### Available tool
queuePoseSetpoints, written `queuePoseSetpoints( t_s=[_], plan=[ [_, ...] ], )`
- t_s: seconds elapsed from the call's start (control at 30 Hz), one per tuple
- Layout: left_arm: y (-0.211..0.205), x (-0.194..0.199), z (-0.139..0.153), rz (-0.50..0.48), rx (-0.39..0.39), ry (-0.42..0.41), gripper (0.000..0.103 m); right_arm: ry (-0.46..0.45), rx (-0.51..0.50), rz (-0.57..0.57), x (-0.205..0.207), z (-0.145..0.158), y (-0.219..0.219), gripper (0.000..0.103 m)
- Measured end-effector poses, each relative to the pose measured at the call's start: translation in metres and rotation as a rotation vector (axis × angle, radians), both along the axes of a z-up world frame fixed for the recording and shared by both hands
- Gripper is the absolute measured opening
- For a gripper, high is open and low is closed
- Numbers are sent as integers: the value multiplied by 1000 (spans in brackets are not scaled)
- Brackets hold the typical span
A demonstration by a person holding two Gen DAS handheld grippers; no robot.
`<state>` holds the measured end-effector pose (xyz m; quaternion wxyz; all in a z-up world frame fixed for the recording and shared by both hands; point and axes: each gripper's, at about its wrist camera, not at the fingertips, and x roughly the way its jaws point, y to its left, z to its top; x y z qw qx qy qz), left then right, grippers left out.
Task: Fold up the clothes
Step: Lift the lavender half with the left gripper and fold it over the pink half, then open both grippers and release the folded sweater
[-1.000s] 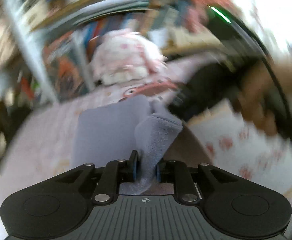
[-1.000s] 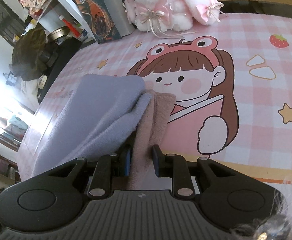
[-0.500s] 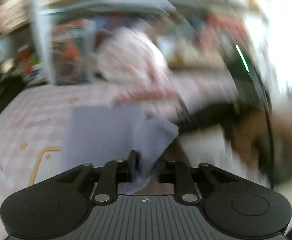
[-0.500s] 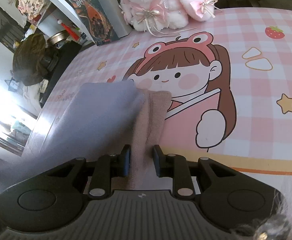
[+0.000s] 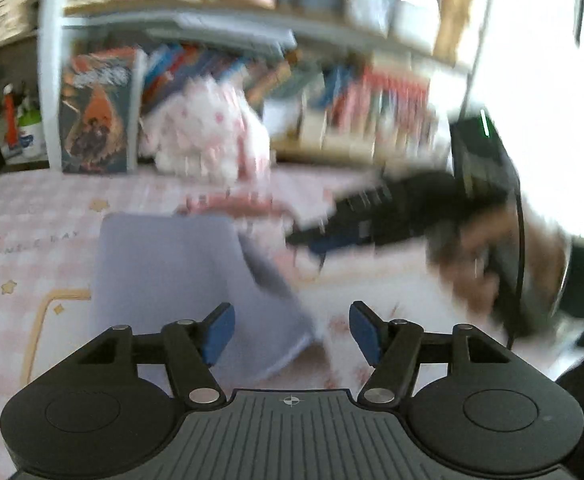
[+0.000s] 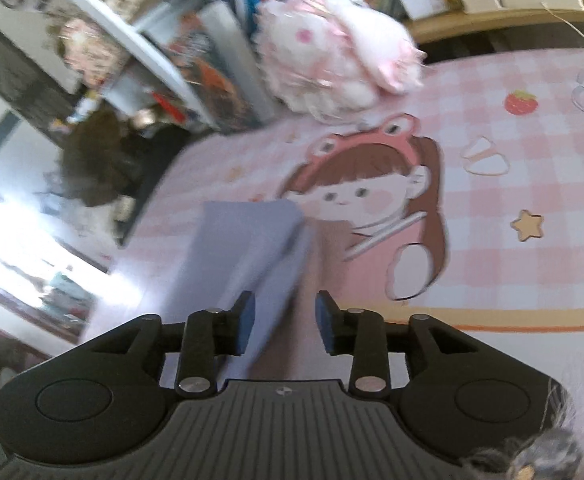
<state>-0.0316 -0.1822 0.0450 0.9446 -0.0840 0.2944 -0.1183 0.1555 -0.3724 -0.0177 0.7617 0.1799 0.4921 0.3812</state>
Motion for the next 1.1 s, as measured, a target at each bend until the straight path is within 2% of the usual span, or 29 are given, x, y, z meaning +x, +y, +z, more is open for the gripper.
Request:
queuePoseSetpoints(
  t_s=[0.1,0.13,0.17,0.27,0.3,0.33,0.37,0.4,0.47,0.53,0.57,0.63,0.67,0.77,0.87,0.93,0.97,1.07,1.1],
  plan=[
    [27,13,-5,138,-22,18,59,8,48,24,-8,10,-3,43],
    [33,18,-11,179,-24,40,49,11,64,32,-10,14,-4,44],
    [39,23,-17,219,-25,65,46,14,81,40,-13,17,-4,44],
    [37,30,-37,210,-4,115,40,19,1,82,-17,10,24,44],
    [35,32,-44,205,4,131,37,24,-27,75,-18,5,33,40],
    [34,34,-54,202,6,158,36,20,-46,69,-18,2,37,21],
    [33,34,-63,215,-2,180,36,16,-65,63,-19,-1,40,13],
    [33,32,-68,219,-22,187,34,12,-83,58,-20,-3,44,13],
    [33,30,-76,219,-66,203,35,-103,-21,103,-37,13,35,12],
    [33,27,-78,213,-98,226,35,-206,-28,169,-57,20,24,11],
    [31,28,-81,202,-99,234,35,-223,-71,166,-62,14,22,11],
    [27,30,-82,183,-57,235,39,-131,-142,117,-53,-18,16,11],
    [25,30,-79,175,-37,236,39,-83,-100,87,-49,-28,11,11],
    [25,28,-68,157,-14,230,39,-40,-77,61,-45,-23,8,14],
    [37,27,-48,176,-73,149,39,-22,-45,25,-40,-15,5,26],
    [43,33,-43,193,-83,123,37,-32,-26,3,-37,-10,4,39],
    [45,38,-43,197,-75,124,36,-50,-23,1,-38,-8,5,40],
    [43,53,-60,201,-43,173,33,-103,-13,-4,-41,0,8,37],
    [40,53,-65,207,-24,163,33,-121,-10,-5,-41,3,9,22]
  ],
)
